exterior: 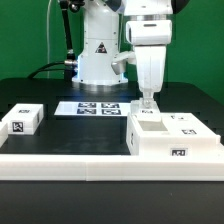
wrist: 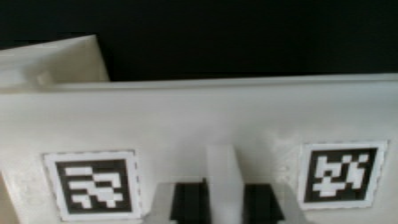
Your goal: Assemble cabinet
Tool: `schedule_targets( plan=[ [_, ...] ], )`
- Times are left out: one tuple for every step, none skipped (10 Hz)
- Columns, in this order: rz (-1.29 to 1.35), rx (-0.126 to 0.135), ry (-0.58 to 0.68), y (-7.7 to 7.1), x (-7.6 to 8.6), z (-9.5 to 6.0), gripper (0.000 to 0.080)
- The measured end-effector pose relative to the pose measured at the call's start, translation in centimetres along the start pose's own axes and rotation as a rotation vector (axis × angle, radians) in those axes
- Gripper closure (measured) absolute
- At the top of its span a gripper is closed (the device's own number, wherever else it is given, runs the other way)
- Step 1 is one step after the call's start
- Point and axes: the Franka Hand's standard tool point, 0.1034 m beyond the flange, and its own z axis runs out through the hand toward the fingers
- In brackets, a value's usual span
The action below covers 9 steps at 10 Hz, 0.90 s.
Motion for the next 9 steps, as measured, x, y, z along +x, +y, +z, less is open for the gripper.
schedule_targets(
  plan=[
    [-0.003,-0.001,0.001,0.1,0.0,0.0,0.0729],
    [-0.002,-0.002,0.001,0.1,0.0,0.0,0.0729],
    [-0.002,-0.002,0.001,0.1,0.0,0.0,0.0729],
    [-0.002,-0.002,0.001,0.1,0.0,0.0,0.0729],
    [-0.010,-0.002,0.002,0.2,0.0,0.0,0.0729],
    [-0.030,-0.005,0.004,0.8,0.0,0.1,0.0729],
    [-0.041,-0.007,0.006,1.6,0.1,0.0,0.0729],
    [-0.041,-0.006,0.007,2.1,0.3,0.0,0.0729],
    [-0.041,-0.011,0.010,2.7,0.4,0.0,0.0729]
  ],
)
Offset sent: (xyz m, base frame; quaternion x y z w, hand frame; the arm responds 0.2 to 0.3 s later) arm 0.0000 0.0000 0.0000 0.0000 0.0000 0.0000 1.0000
